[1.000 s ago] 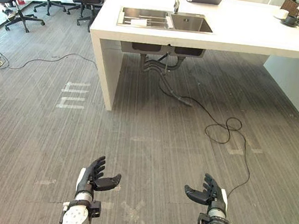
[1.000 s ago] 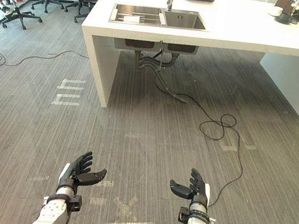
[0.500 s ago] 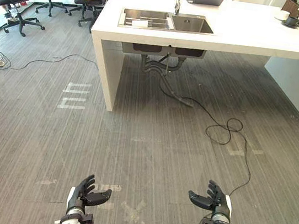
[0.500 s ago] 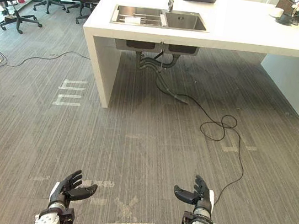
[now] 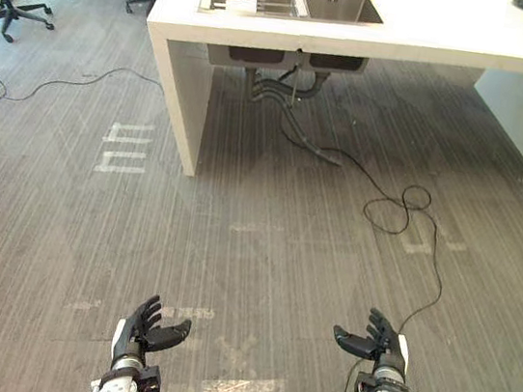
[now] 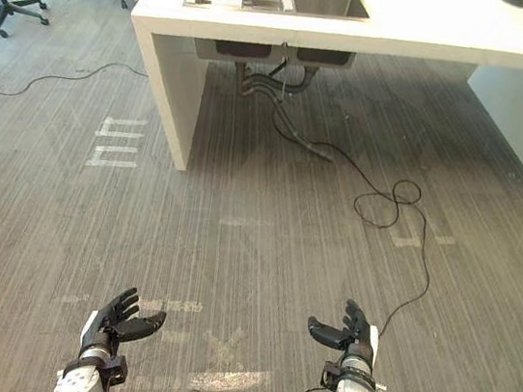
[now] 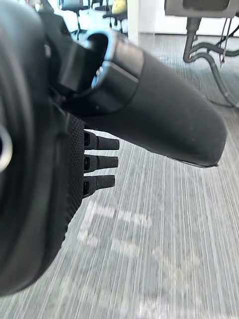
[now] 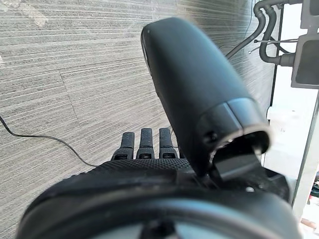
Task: Walk over to the sink, pick up the cup, carry it to the dishwasher, place the cup inside the dishwasher, then close the dishwasher door
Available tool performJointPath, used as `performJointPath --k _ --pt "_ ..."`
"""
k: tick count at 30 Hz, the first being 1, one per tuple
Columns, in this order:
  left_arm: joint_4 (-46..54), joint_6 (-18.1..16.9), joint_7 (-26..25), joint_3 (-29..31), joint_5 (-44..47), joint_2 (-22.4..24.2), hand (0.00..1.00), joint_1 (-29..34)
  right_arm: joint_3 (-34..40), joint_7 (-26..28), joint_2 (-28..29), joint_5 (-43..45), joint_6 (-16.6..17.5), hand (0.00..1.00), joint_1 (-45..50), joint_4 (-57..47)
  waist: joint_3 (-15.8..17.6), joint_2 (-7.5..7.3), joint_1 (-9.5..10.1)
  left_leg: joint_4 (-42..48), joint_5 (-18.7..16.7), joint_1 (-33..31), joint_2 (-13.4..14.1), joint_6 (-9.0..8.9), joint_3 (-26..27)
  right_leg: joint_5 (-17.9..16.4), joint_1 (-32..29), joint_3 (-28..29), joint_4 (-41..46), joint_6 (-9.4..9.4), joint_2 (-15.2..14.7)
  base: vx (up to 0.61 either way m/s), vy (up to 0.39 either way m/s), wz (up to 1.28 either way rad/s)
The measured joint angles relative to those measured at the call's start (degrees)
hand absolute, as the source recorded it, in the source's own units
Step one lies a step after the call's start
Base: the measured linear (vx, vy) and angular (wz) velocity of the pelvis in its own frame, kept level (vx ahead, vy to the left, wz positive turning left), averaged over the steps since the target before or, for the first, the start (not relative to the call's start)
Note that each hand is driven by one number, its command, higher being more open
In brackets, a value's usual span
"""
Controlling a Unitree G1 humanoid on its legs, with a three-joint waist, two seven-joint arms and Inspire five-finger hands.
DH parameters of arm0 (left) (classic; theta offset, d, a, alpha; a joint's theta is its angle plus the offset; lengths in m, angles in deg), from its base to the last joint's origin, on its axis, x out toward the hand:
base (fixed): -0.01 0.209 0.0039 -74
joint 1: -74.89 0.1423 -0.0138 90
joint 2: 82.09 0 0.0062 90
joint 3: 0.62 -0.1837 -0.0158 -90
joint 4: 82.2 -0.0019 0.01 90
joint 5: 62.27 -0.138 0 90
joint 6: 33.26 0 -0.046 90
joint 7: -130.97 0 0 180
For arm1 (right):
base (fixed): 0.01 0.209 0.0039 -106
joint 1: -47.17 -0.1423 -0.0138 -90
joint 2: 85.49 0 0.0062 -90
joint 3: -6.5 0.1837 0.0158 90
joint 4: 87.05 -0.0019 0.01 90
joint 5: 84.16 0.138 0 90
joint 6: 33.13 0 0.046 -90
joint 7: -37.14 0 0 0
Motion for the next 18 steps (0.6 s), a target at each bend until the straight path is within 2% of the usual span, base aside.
performJointPath --k 1,3,4,5,6,8,9,10,11,12,13,14,15,16,17,18 --pt "0.37 -0.12 0.0 0.0 0.31 0.02 0.9 -0.11 0.18 0.01 -0.33 0.0 -0.03 0.9 -0.01 -0.05 0.31 0.01 -0.02 0.9 -1.08 0.07 -0.17 0.24 0.0 -0.78 -1.37 -0.84 4.08 1.25 -0.73 0.14 0.065 -0.01" --pt "0.78 -0.16 -0.04 0.0 0.91 -0.13 0.9 -0.4 0.97 -0.02 -0.56 0.0 -0.33 0.9 0.11 -0.05 0.88 -0.28 -0.3 1.34 -3.01 1.67 -0.75 1.18 -0.81 -0.76 -4.72 -2.84 15.08 1.76 -2.65 0.18 0.071 0.19" --pt "1.08 -0.17 -0.12 0.02 0.91 -0.37 0.9 -0.43 1.12 -0.11 -0.65 0.0 -0.42 0.9 0.24 -0.07 1.59 -1.0 -1.1 1.41 -4.07 3.68 -1.37 1.68 -2.14 0.81 -7.33 -3.05 24.14 3.56 -4.32 0.27 0.06 0.41" --pt "1.05 -0.16 -0.14 0.01 0.91 -0.51 0.9 -0.4 1.16 -0.1 -0.68 0.0 -0.52 0.9 0.45 -0.07 1.74 -1.23 -1.55 1.53 -4.58 4.53 -1.59 1.89 -2.97 0.21 -8.81 -3.11 27.51 3.9 -4.59 0.36 0.037 0.58" --pt "1.06 -0.14 -0.21 -0.03 0.93 -0.6 0.9 -0.46 1.57 -0.07 -0.76 0.0 -0.67 0.9 0.91 -0.17 1.72 -1.14 -1.76 1.54 -5.69 5.64 -1.6 2.04 -4.4 -1.96 -10.77 -2.72 29.06 2.62 -4.92 0.35 -0.006 0.58" --pt "1.09 -0.14 -0.58 -0.1 0.93 -0.49 0.9 -1.09 2.18 -0.14 -1.35 0.0 -0.68 0.9 0.79 -0.6 1.83 -0.93 -1.91 1.41 -6.64 6.95 -1.05 1.19 -6.3 -3.61 -14.23 -3.57 26.43 1.49 -4.88 0.41 -0.038 0.52" --pt "1.09 -0.14 -0.6 -0.1 0.93 -0.32 0.9 -1.57 2.17 -0.12 -1.97 0.0 -0.68 0.9 0.65 -0.86 2.14 -0.37 -2.04 0.84 -6.98 7.92 -0.2 0.93 -7.42 -3.76 -16.38 -4.42 24.23 1.16 -4.61 0.49 -0.095 0.52" --pt "0.86 -0.15 -1.15 -0.02 1.02 0.13 0.9 -2.63 2.1 -0.1 -3.15 0.01 -0.69 0.9 -0.25 -0.86 2.92 0.96 -2.16 -0.52 -7.41 9.87 2.0 0.18 -8.73 -2.74 -20.02 -5.95 19.25 0.19 -2.74 0.5 -0.105 0.5" --pt "0.69 -0.16 -1.46 0.05 1.21 0.06 0.9 -3.13 2.09 -0.1 -3.47 0.0 -0.68 0.9 -0.49 -0.89 3.11 1.3 -2.16 -0.52 -7.66 10.44 2.67 -0.47 -8.96 -0.73 -20.75 -6.15 15.32 -0.71 -1.85 0.53 -0.125 0.49" --pt "0.72 -0.31 -1.67 -0.01 1.53 -0.26 0.9 -3.16 2.04 -0.11 -3.64 0.01 -0.66 0.9 -0.16 -1.36 2.87 0.98 -2.13 -0.2 -8.6 12.06 3.1 -2.57 -9.04 5.81 -21.36 -5.95 7.47 -2.14 -0.79 0.6 -0.169 0.55" --pt "-0.51 -0.31 -1.74 0.13 1.97 0.02 0.9 -3.29 2.09 -0.16 -4.26 0.02 -0.74 0.9 0.57 -1.47 2.47 1.78 -2.82 1.39 -10.32 13.9 3.98 -5.2 -9.32 10.11 -20.74 -6.73 9.43 -7.61 -0.78 0.63 -0.182 0.4" --pt "-0.78 -0.11 -1.83 0.42 2.06 0.71 0.9 -3.33 2.08 -0.16 -4.69 0.02 -1.18 0.9 0.04 -1.17 2.15 3.26 -2.65 3.4 -10.28 13.61 5.48 -5.27 -9.0 9.32 -20.25 -7.93 10.16 -6.91 0.04 0.64 -0.203 0.26" --pt "-0.61 -0.14 -1.73 0.33 2.05 1.12 0.9 -3.9 2.0 -0.12 -4.47 0.05 -1.34 0.9 -0.42 -1.43 2.18 3.84 -2.76 11.19 -7.65 10.2 6.69 -7.19 -8.93 7.44 -17.98 -8.9 8.55 -8.42 1.23 0.5 -0.157 0.03" --pt "-0.67 -0.12 -1.64 0.32 2.05 1.39 0.9 -4.36 1.98 0.0 -4.4 0.12 -1.34 0.9 -0.66 -1.5 2.29 3.78 -2.65 16.4 -5.19 7.88 6.95 -7.27 -9.01 6.98 -16.25 -9.04 6.7 -9.14 1.65 0.61 -0.222 0.15" --pt "-0.59 -0.13 -1.44 0.23 2.06 2.11 0.9 -5.16 1.99 -0.05 -4.19 0.55 -1.34 0.9 -0.94 -1.43 2.76 3.84 -2.39 27.61 -2.56 3.66 8.37 -7.49 -8.9 7.04 -10.85 -9.43 1.76 -9.29 2.96 0.73 -0.253 0.25" --pt "-0.47 -0.17 -1.08 -0.14 2.07 2.32 0.9 -5.2 1.99 -0.13 -3.58 0.86 -1.24 0.9 -0.37 -1.49 3.04 3.55 -2.54 35.79 -3.06 1.66 9.83 -7.23 -7.71 7.05 -4.19 -9.99 -2.66 -9.32 4.0 0.61 -0.206 0.26"
